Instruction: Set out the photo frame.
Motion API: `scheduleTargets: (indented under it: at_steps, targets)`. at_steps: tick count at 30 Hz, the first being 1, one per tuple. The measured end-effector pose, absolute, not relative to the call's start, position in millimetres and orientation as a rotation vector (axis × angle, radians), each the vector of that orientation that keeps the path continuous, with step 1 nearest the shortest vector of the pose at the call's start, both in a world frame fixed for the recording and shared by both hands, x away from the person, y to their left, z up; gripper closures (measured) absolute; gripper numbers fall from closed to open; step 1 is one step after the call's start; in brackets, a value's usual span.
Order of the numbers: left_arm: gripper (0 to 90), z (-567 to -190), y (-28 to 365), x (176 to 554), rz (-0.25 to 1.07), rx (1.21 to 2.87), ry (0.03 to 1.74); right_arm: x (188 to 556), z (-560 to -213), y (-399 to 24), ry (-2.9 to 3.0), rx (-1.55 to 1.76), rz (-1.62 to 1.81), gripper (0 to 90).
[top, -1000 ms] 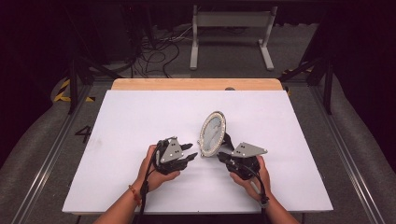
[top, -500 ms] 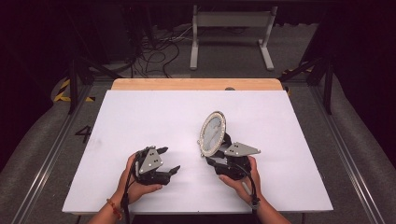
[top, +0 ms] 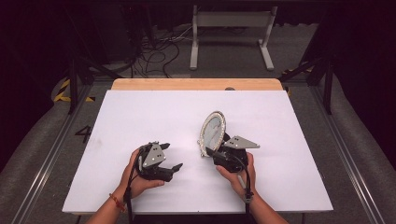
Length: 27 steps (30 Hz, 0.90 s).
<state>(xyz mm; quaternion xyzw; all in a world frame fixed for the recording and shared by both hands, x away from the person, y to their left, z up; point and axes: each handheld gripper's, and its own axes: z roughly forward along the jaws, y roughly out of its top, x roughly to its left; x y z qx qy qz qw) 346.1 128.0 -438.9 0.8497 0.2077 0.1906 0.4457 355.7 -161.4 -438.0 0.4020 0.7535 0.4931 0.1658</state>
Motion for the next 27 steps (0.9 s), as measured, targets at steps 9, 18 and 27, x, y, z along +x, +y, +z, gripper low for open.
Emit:
scheduleTargets:
  at_steps: [9, 18, 27]
  targets:
    - [20.0, -434.5, 116.8, 342.4, 0.469, 2.098, 0.468, 359.5, -434.5, -172.7, 2.227, 1.069, 1.389, 67.5]
    - [20.4, -434.9, 114.8, 339.1, 0.476, 2.107, 0.454, 358.7, -433.8, -182.8, 2.261, 1.056, 1.401, 68.9]
    - [20.2, -435.6, 116.9, 337.1, 0.477, 2.093, 0.454, 367.8, -438.4, -176.5, 2.212, 1.129, 1.438, 57.4]
